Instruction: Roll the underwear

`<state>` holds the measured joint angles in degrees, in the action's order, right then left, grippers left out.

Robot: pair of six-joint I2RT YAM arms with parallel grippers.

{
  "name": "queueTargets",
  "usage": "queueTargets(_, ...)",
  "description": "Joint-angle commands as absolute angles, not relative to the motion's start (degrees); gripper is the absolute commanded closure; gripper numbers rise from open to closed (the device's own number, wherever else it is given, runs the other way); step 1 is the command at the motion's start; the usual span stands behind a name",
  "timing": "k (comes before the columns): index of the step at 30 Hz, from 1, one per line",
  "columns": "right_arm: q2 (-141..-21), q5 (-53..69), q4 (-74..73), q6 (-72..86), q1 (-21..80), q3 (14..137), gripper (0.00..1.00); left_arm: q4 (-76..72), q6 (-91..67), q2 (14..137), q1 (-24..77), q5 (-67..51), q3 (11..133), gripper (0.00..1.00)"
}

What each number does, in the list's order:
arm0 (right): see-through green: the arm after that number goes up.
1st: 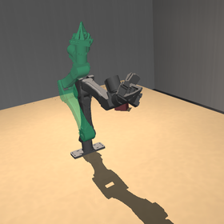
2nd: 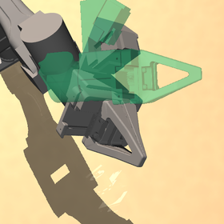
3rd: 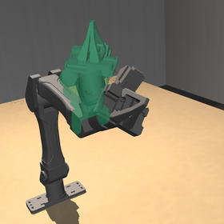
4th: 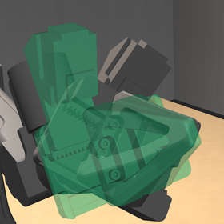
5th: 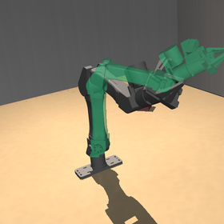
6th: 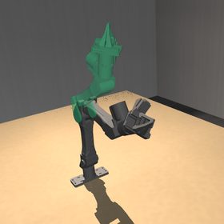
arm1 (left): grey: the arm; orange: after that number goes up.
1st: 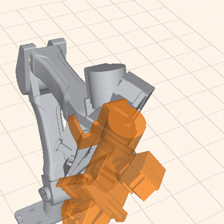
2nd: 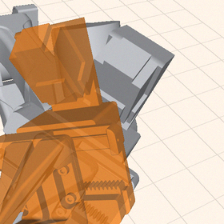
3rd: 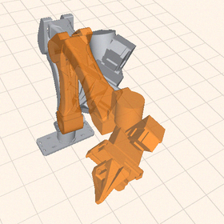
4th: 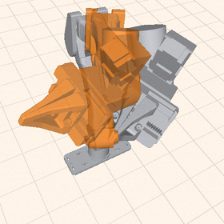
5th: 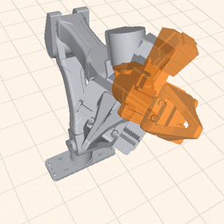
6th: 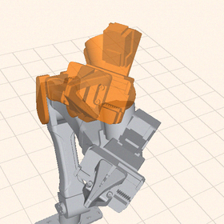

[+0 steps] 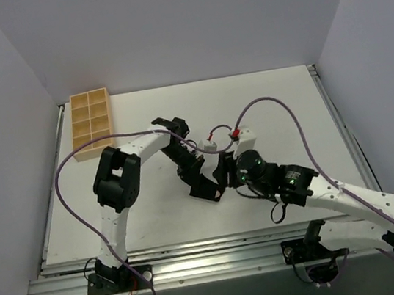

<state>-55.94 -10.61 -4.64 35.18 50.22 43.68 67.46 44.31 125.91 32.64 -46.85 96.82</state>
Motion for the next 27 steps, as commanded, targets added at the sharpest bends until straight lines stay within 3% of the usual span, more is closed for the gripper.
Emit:
queueTargets(1,-63.8,-28.7,-12.6,30.3,61.8,50.9,0.52,68.9,44.3,127.2,33.4,-45.5,99.1,0.78)
queueTargets(3,-69.1,-36.6,-13.9,27.4,71.0,55.3,0.5,69.1,44.1,127.3,33.5,-45.3,99.4,0.78)
queueTargets(6,-73.6,-38.6,-13.5,21.6,77.1,58.1,0.49,69.5,43.5,127.7,33.5,-45.2,99.8,0.78)
queueTargets(10,-77.7,-34.5,-13.0,13.3,77.3,60.0,0.49,70.6,43.3,128.6,33.6,-44.8,100.7,0.79)
queueTargets(20,-78.7,-13.4,-11.6,-4.2,60.5,54.3,0.45,71.7,42.6,131.0,33.7,-45.2,102.4,0.79)
queueTargets(27,-86.4,3.2,-13.3,-12.1,54.6,56.2,0.44,71.3,41.2,131.7,34.1,-45.0,103.5,0.79)
